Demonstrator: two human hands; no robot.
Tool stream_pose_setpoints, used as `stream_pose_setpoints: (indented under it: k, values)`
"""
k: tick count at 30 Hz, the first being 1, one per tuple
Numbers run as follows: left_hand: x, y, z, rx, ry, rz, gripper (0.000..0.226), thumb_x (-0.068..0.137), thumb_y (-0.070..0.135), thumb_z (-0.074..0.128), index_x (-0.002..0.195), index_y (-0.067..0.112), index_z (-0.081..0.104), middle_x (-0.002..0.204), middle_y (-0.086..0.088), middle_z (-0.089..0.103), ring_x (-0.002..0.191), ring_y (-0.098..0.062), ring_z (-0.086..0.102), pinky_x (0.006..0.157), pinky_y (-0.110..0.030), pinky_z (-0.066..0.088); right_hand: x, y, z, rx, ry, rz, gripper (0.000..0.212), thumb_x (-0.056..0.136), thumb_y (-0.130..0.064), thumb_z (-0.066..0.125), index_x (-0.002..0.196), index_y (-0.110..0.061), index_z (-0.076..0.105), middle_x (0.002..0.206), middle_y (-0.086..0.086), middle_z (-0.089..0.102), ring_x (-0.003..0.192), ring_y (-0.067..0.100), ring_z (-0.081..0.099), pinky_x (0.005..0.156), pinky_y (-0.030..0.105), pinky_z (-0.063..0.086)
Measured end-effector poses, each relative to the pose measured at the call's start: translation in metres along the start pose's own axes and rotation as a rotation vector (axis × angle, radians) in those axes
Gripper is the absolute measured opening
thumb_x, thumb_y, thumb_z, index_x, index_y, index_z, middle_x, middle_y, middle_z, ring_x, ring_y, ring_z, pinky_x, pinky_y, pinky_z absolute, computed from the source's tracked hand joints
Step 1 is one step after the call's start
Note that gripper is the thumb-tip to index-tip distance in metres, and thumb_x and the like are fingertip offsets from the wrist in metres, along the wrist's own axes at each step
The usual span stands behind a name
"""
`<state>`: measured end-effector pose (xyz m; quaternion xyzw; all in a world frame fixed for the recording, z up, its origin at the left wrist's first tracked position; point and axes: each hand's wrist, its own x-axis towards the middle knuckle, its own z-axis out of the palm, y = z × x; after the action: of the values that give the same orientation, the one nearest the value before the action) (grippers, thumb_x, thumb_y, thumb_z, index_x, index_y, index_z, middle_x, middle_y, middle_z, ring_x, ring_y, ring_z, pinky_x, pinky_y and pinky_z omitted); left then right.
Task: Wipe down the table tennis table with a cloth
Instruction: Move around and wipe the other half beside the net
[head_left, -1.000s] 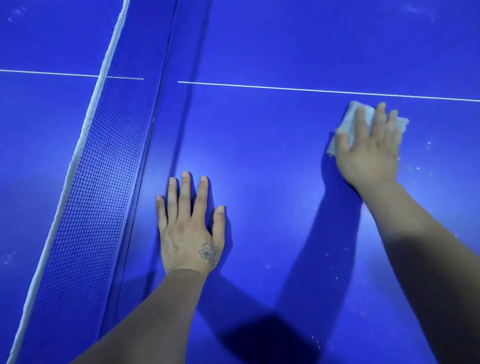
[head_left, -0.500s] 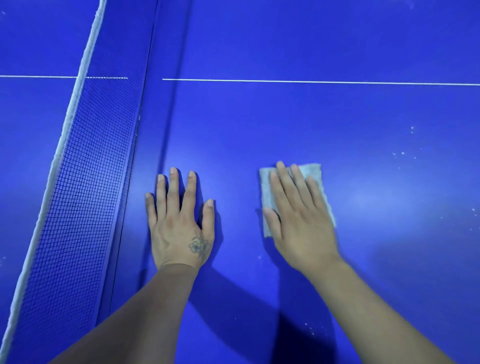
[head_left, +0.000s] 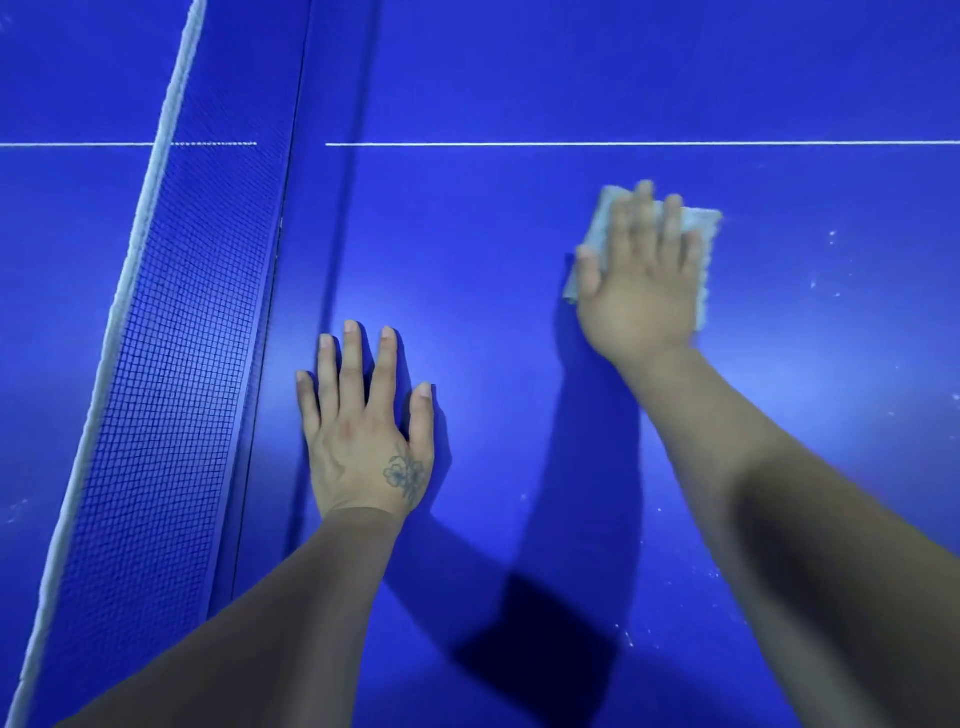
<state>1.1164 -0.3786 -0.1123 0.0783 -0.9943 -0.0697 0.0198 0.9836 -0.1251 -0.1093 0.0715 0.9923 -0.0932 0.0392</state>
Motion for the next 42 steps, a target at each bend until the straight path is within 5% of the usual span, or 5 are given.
stream_pose_setpoints:
  k: [9, 16, 21, 31, 42]
  values:
    - [-0.001, -0.001, 0.0, -0.019, 0.019, 0.01, 0.063, 0.112, 0.05, 0.029, 0.17, 0.026, 0.028, 0.18, -0.005, 0.015, 0.167, -0.027, 0.005, 0.134, -0.057, 0.007, -0.172, -0.02, 0.01, -0.019, -0.074, -0.386, 0.066, 0.114, -0.049, 0.027, 0.171, -0.017, 0.013, 0.179, -0.001, 0.005, 0.166, 0.024, 0.0, 0.132, 0.053, 0.012]
    - [-0.001, -0.001, 0.001, -0.026, 0.014, 0.008, 0.063, 0.112, 0.051, 0.028, 0.17, 0.026, 0.026, 0.18, -0.005, 0.014, 0.167, -0.028, 0.005, 0.134, -0.057, 0.006, -0.174, 0.097, -0.012, -0.023, -0.025, -0.012, 0.066, 0.112, -0.045, 0.026, 0.169, -0.013, 0.022, 0.177, 0.007, 0.018, 0.164, 0.033, 0.014, 0.129, 0.06, 0.018]
    - [-0.001, -0.001, 0.002, -0.01, 0.013, 0.003, 0.063, 0.112, 0.051, 0.027, 0.171, 0.027, 0.025, 0.18, -0.004, 0.013, 0.167, -0.027, 0.004, 0.134, -0.056, 0.005, -0.082, 0.077, -0.005, 0.025, 0.034, 0.209, 0.072, 0.109, -0.053, 0.016, 0.17, -0.015, 0.015, 0.179, 0.005, 0.008, 0.165, 0.031, 0.004, 0.131, 0.058, 0.007]
    - [0.0, 0.0, 0.001, -0.005, 0.01, -0.001, 0.064, 0.111, 0.052, 0.027, 0.17, 0.027, 0.027, 0.18, -0.004, 0.014, 0.167, -0.027, 0.005, 0.134, -0.055, 0.005, -0.144, -0.048, 0.019, -0.001, 0.0, -0.231, 0.067, 0.113, -0.048, 0.026, 0.171, -0.015, 0.014, 0.179, 0.006, 0.008, 0.165, 0.029, 0.004, 0.132, 0.055, 0.01]
    - [-0.001, -0.002, 0.005, -0.002, 0.023, 0.007, 0.064, 0.112, 0.052, 0.029, 0.171, 0.027, 0.025, 0.18, -0.005, 0.014, 0.167, -0.028, 0.006, 0.134, -0.055, 0.005, -0.237, 0.083, -0.001, -0.042, -0.032, -0.054, 0.067, 0.111, -0.047, 0.028, 0.17, -0.014, 0.021, 0.178, 0.005, 0.016, 0.164, 0.031, 0.013, 0.129, 0.061, 0.019]
